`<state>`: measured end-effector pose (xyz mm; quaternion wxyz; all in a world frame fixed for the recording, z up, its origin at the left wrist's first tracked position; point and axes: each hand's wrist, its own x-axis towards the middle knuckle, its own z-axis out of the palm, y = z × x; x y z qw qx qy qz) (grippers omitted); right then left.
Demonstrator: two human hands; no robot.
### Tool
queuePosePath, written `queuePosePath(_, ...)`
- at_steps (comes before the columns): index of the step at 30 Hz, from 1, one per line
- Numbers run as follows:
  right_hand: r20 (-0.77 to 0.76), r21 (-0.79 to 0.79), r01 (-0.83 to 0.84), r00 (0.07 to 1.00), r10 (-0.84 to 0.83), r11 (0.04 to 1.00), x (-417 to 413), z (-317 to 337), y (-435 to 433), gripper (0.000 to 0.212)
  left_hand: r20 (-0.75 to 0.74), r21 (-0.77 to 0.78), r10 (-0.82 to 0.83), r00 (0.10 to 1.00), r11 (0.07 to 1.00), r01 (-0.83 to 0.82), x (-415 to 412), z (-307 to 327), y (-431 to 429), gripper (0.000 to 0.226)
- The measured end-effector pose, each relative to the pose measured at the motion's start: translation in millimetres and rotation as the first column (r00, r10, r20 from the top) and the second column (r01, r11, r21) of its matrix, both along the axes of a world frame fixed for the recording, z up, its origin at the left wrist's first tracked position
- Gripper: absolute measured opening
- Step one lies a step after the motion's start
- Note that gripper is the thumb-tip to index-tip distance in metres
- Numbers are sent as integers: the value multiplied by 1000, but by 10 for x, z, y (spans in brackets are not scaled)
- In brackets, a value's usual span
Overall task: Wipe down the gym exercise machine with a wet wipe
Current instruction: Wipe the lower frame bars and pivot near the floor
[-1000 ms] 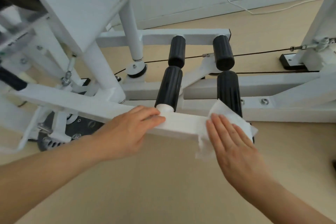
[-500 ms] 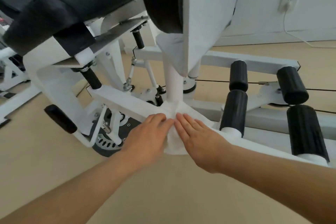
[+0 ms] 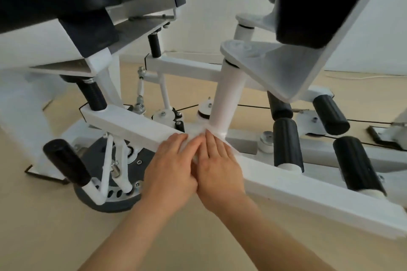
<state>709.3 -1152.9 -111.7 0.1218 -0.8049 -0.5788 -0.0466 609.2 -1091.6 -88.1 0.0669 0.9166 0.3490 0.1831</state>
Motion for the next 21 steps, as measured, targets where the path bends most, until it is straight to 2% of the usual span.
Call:
queuePosePath(2,-67,32,167,984,-164,986,-20,-125,-156,65,22,67,-33,999,997,32,9,-36,9,51)
queuePosePath(4,-129,-28,264,955,-266,964,19,-108,-179,75,55,78,-49,997,996,44,44,-86,36,44)
queuePosePath(6,-149,-117,262,949,-278,958,65,34,-60,90,92,64,-35,995,998,30,99,-98,80,36)
queuePosePath(7,-131,-152,256,952,-276,955,87,72,18,91,111,63,-28,993,998,21,123,-99,114,37)
queuePosePath(9,-144,-153,281,942,-303,947,-12,122,76,82,128,46,2,992,999,-8,140,-83,164,42)
queuePosePath(11,-141,-73,268,951,-276,961,-239,50,16,71,127,19,15,992,1000,-17,129,-44,203,41)
queuePosePath(14,-162,76,90,984,-77,993,-443,-74,-164,67,-2,14,-61,998,998,61,103,107,220,66)
queuePosePath(16,-276,165,45,961,3,985,-294,35,-242,59,-90,-15,-63,994,998,62,124,171,216,75)
queuePosePath(19,-338,248,164,938,-73,955,9,149,-332,19,-182,61,-8,983,998,20,215,134,158,66)
queuePosePath(20,-340,230,216,932,-130,949,68,168,-341,11,-213,93,11,977,996,9,268,104,163,57)
queuePosePath(21,-351,207,249,922,-166,946,98,190,-330,14,-208,107,29,978,994,-7,322,89,179,48)
